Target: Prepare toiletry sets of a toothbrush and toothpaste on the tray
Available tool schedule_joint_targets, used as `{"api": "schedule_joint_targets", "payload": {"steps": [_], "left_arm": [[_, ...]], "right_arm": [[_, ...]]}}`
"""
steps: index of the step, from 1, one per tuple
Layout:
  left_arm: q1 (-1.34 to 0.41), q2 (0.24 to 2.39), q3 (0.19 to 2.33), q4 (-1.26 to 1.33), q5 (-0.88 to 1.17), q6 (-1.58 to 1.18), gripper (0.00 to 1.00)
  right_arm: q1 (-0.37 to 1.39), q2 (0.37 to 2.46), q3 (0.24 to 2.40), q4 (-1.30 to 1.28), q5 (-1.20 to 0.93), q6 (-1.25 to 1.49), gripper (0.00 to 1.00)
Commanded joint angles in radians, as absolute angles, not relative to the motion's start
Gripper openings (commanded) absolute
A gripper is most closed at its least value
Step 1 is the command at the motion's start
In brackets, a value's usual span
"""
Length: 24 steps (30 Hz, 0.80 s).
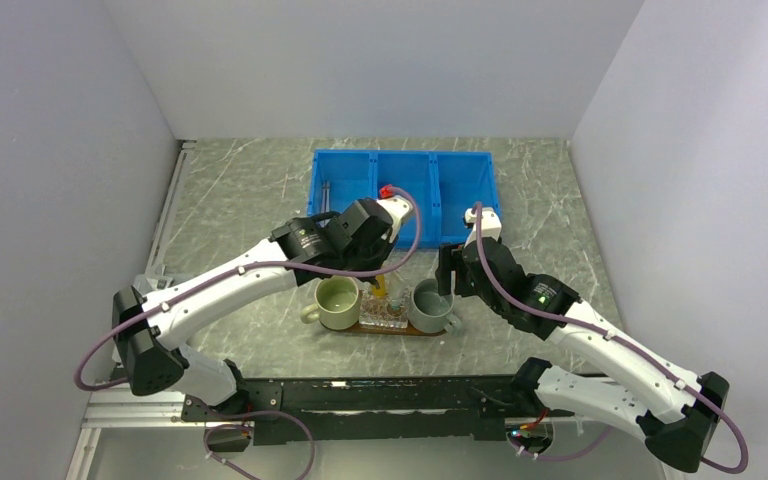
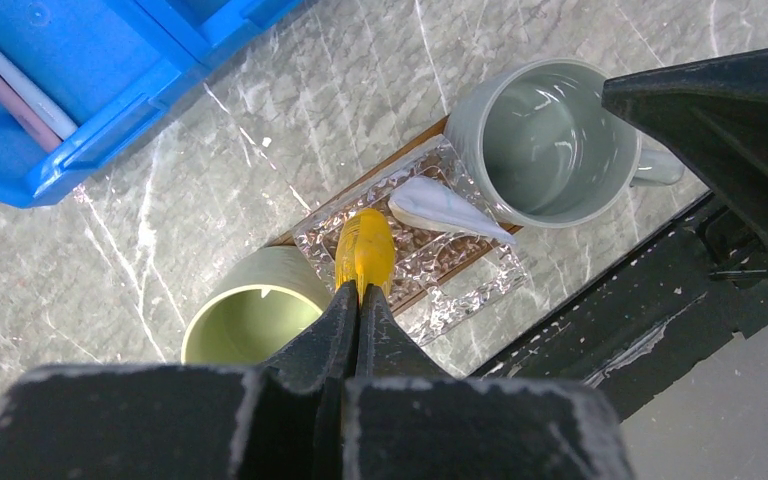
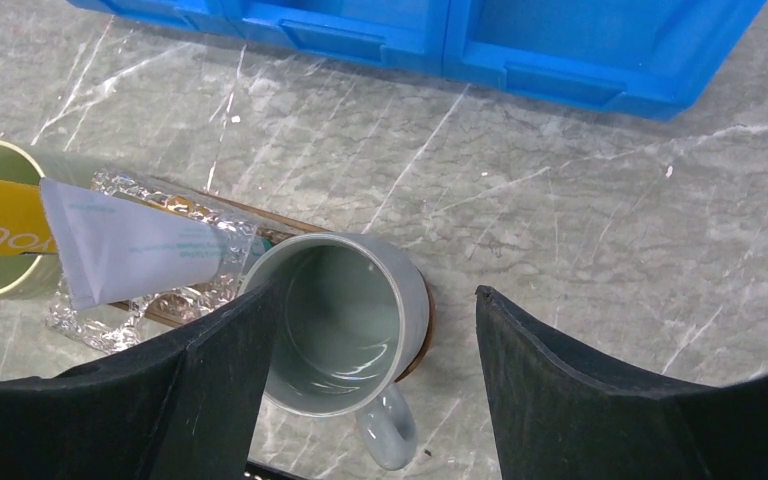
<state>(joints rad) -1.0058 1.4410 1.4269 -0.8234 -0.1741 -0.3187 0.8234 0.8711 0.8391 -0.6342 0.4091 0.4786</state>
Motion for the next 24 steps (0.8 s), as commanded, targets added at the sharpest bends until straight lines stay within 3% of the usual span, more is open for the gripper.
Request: {"api": "schedule_joint_targets", "payload": {"steps": [1,24], "left_arm": [[-1.017,1.454,1.425,-0.775,-0.202,-0.318,0.0],[-1.025,1.495,1.379,-0.763,-0.214,-0.334,0.0]], "right_arm": [[0.815,0.86,0.833,-0.595,0.405,0.467,0.73],[0.808,0.858,0.822,-0.581,0.392,0.462,0.74]]}}
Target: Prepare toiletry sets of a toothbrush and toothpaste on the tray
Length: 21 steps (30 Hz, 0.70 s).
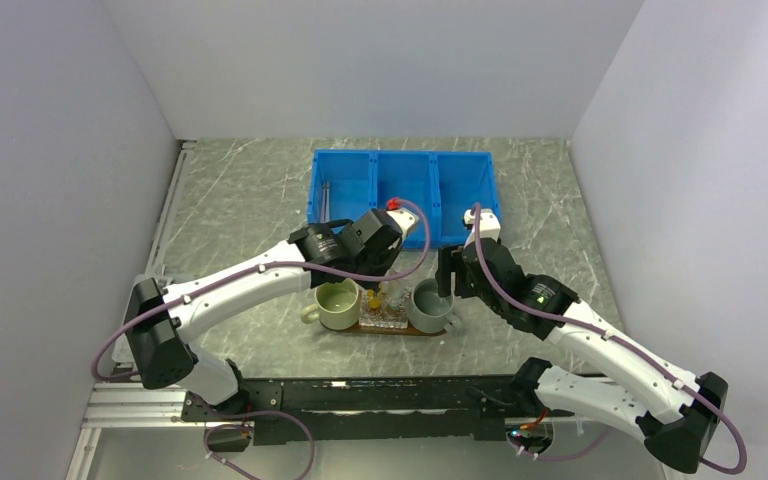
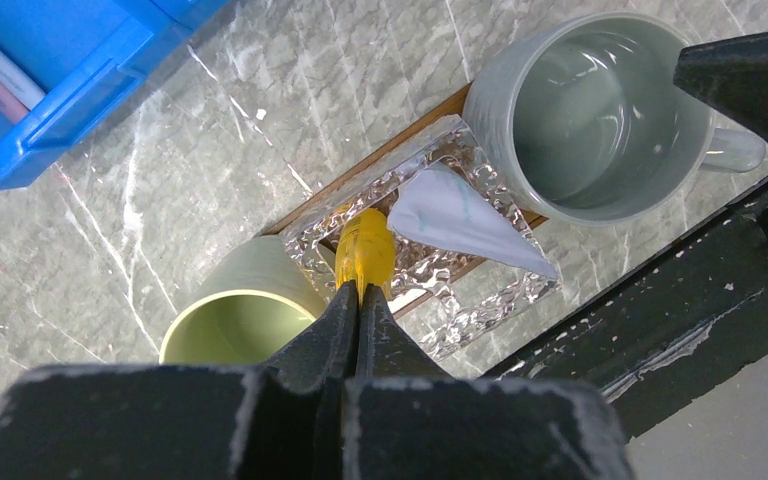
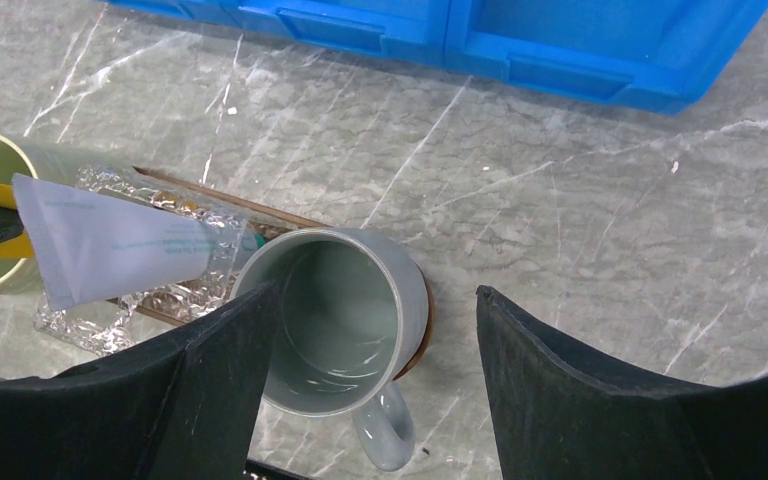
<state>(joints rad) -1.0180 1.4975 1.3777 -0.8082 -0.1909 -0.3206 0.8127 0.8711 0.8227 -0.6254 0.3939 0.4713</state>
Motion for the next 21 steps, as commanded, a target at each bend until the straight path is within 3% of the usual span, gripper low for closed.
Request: {"api": "schedule_joint_targets", "payload": {"steps": [1,19,21], "left_arm": [[-1.025,1.496,1.379,-0.76,-0.213,-0.333,0.0],[-1.03,1.482,1.325,-0.708,-0.22,-0.334,0.0],[-1.031,1.481,1.321,-0.708,-0.222,-0.334,0.04]], "right_arm": [[0.807,0.857,0.822,-0.581,0.391,0.462,0.74],[0.805,0.855,0.819,-0.58,0.382,0.463,0.74],[0.805,0.856,0.819,-0.58,0.381,0.463,0.74]]}}
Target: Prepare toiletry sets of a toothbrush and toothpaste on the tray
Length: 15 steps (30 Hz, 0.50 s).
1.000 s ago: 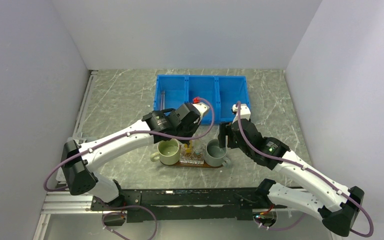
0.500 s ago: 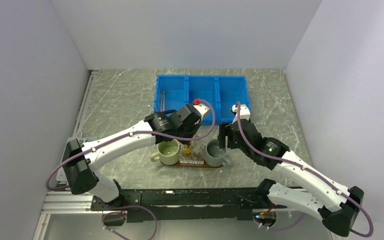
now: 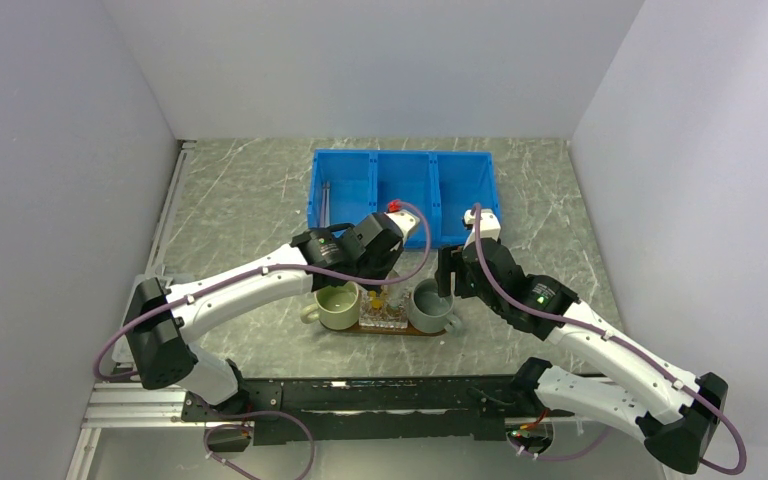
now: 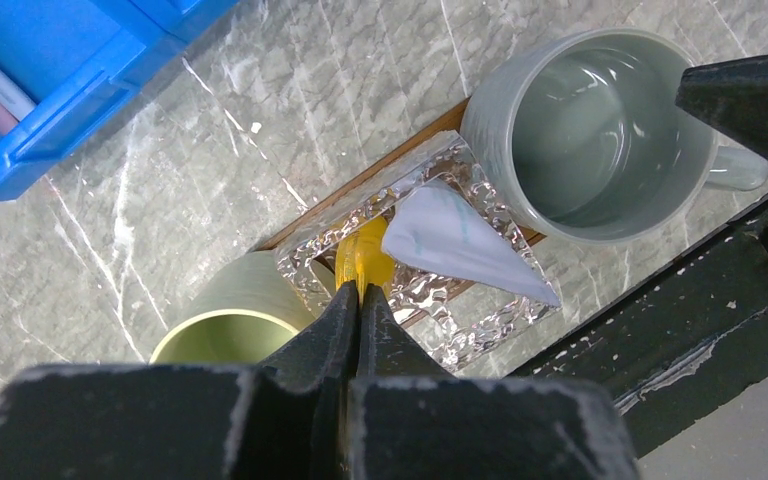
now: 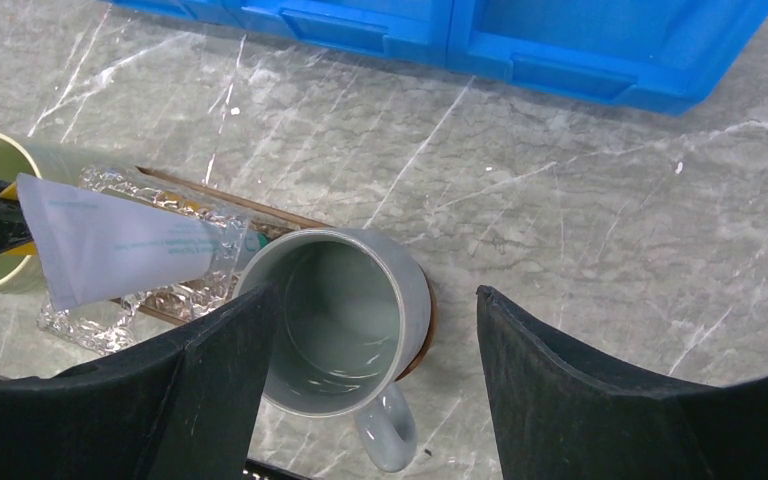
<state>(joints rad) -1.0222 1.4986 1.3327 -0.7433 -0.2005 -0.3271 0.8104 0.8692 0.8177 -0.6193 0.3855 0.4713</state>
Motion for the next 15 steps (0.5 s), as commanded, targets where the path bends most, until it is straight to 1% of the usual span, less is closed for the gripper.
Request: {"api": "schedule_joint_targets", "payload": {"steps": [1,6,15], "left_arm": [[-1.031,1.48,1.319,-0.706,-0.223,-0.334,0.06],[-1.035,1.476,1.315,-0.705,-0.225,-0.333,0.11],[-1.044,1.46,1.328,-0.721,-0.238,-0.328,0.24]], "right_arm": [[0.805,0.855,0.818,-0.58,0.38,0.464,0.74],[0.804,0.853,0.818,-0.583,0.379,0.464,0.74],[0.804,0.853,0.829,-0.589,0.376,0.462,0.74]]}}
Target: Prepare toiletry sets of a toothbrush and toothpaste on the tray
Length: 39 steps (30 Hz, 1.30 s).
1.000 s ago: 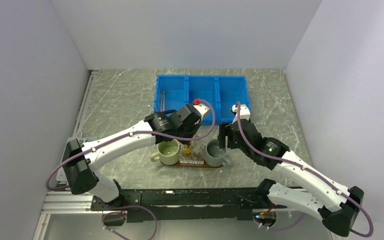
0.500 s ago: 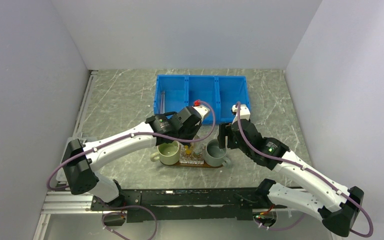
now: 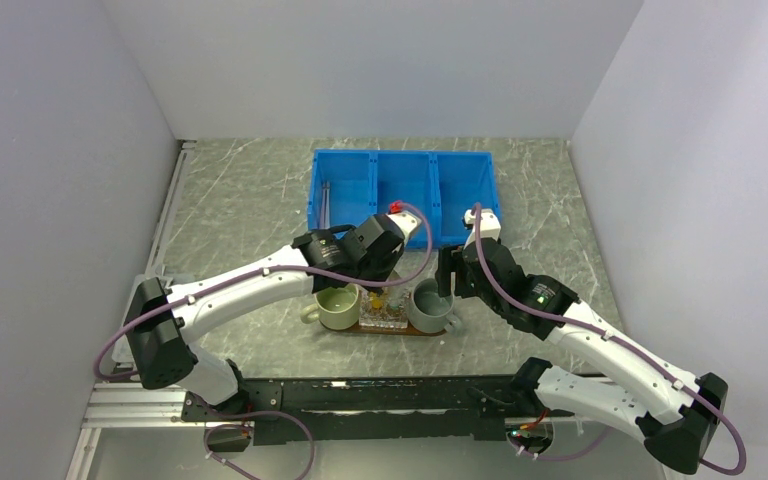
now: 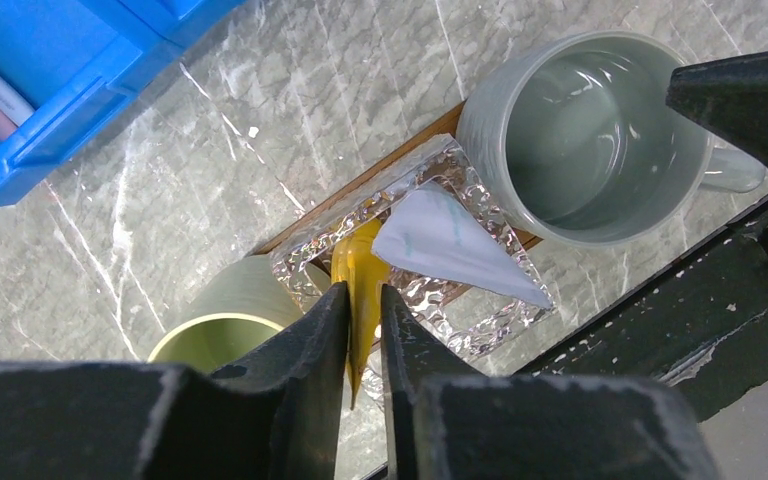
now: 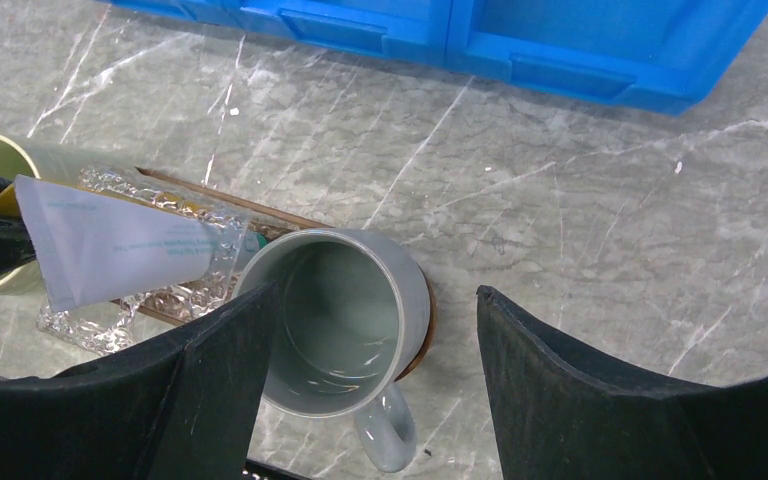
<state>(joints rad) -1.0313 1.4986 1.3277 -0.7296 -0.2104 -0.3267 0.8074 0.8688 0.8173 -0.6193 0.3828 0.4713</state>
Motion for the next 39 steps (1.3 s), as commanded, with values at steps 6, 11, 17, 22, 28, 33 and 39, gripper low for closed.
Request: {"api": "schedule_joint_targets", "payload": {"steps": [6,11,17,22,28,33,39], "left_arm": [[-1.049,1.428,1.333,-0.733,-0.252,-0.321,0.33],[-1.051,1.396,1.346,-0.74,-0.258,-0.316,0.39],[-1.051,1.348,1.372,-0.75,-0.271,-0.309,0.43],[-1.051,1.299,1.389,-0.751,-0.311,-0.288,0.5],[-1.049,1.31,1.474,-0.819,-0.341,-0.261,0.57],[-1.029,1.333,1.547,-0.851,-0.346,-0.249,0.62],[-0.932,1.358,1.611,-0.873,-0.308,-0.243,0.68]], "right_arm": [[0.805,0.856,0.843,-0.595,0.37,0.458,0.74],[0.805,0.86,0.856,-0.597,0.363,0.45,0.75],[0.805,0.87,0.877,-0.604,0.356,0.439,0.75],[0.805,0.876,0.9,-0.611,0.355,0.427,0.75],[0.805,0.893,0.936,-0.616,0.364,0.416,0.76],[0.805,0.912,0.956,-0.614,0.37,0.411,0.76],[0.803,0.94,0.981,-0.629,0.38,0.405,0.77]]}}
